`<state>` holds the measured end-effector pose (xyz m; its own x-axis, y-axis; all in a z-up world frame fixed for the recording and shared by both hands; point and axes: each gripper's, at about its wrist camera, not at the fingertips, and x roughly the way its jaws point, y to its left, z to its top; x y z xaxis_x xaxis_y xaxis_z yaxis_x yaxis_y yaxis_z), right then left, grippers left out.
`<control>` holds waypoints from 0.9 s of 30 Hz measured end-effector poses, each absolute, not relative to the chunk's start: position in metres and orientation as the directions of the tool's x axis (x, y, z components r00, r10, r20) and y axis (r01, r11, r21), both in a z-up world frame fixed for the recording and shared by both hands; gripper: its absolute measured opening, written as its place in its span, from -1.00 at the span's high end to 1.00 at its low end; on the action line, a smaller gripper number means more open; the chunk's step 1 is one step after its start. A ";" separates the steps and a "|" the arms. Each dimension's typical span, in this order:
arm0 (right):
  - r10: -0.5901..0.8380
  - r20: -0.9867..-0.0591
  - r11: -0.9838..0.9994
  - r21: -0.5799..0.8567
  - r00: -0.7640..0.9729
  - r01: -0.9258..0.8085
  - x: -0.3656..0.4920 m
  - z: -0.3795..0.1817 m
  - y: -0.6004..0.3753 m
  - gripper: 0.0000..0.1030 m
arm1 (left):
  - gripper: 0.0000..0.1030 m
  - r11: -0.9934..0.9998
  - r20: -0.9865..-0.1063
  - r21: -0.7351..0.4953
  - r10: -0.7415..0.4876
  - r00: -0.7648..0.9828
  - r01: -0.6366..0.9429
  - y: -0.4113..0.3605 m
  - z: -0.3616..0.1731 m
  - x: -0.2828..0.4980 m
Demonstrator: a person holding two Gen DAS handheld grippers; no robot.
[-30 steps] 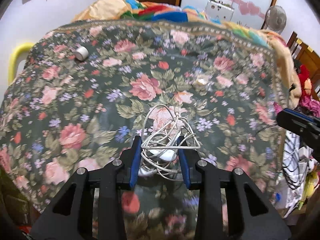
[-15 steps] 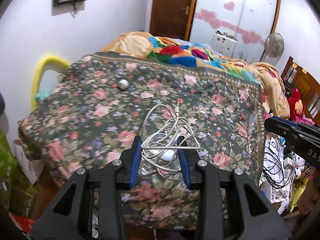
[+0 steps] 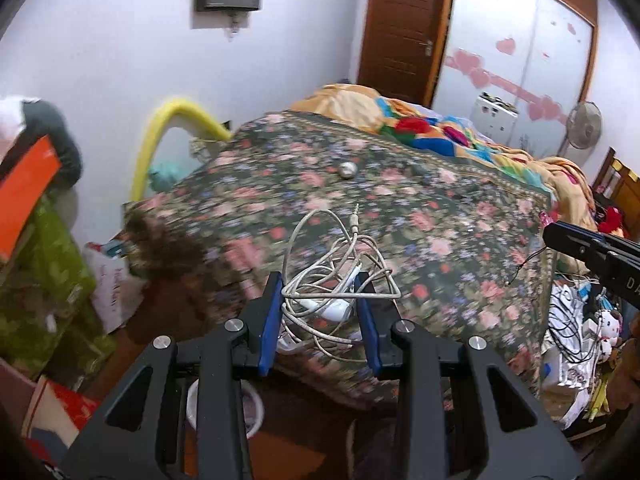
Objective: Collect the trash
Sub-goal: 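Carry the earphone cable and pink wrapper with both tools down to the bin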
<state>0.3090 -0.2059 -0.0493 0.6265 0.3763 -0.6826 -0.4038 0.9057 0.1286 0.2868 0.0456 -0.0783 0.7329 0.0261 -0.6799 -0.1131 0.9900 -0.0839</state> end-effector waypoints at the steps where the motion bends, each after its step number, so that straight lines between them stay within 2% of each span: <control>1: 0.384 -0.683 0.901 0.129 0.621 -0.415 0.305 -0.050 -0.200 0.64 | 0.33 0.988 -0.681 -0.085 0.037 0.731 -0.129 0.055 -0.079 0.278; 14: 0.491 -0.722 0.784 0.122 0.487 -0.609 0.247 -0.075 -0.078 0.64 | 0.33 0.943 -0.700 -0.097 0.163 0.695 -0.319 0.161 -0.107 0.183; 27: 0.462 -0.836 0.680 0.118 0.297 -0.724 0.233 -0.137 0.028 0.64 | 0.33 0.887 -0.799 -0.118 0.182 0.573 -0.446 0.229 -0.180 0.160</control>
<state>0.2334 0.0276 -0.1371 0.2970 0.4616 -0.8359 -0.7237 0.6799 0.1182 0.1601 0.2290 -0.1798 0.5729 0.1816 -0.7993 -0.4455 0.8875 -0.1178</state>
